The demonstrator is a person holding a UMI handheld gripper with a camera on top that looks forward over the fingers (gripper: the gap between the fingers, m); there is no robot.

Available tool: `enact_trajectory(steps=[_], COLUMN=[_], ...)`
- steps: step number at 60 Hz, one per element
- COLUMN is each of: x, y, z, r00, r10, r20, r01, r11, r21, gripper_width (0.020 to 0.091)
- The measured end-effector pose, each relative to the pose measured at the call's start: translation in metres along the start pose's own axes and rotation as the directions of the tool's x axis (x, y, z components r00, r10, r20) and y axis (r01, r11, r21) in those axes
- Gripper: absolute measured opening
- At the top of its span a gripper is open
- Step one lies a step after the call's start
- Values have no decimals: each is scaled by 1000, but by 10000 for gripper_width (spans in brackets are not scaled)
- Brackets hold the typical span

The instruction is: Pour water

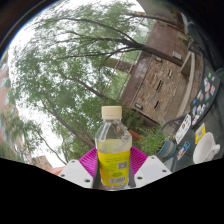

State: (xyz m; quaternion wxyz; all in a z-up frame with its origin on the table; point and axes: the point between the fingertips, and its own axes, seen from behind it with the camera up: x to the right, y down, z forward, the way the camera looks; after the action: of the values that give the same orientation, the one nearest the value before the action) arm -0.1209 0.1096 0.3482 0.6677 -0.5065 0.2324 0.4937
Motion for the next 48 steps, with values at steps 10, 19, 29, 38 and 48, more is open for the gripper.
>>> enact_trajectory(steps=[10,19,29,38,48], x=[-14,115,282,353,376], y=[-115,-186,-188,-173,-172], z=[-53,-92,-126,-143,-160], r00=[593,260,241,249,239], r10=[-783,-889,-868,-855,-833], r20=[-187,-376,-435,-455,-500], r01=[799,918,817,738,668], r11=[600,348,423,472,514], r21=[21,-189,-391,-482,-538], gripper_width=[415,415,416,415,424])
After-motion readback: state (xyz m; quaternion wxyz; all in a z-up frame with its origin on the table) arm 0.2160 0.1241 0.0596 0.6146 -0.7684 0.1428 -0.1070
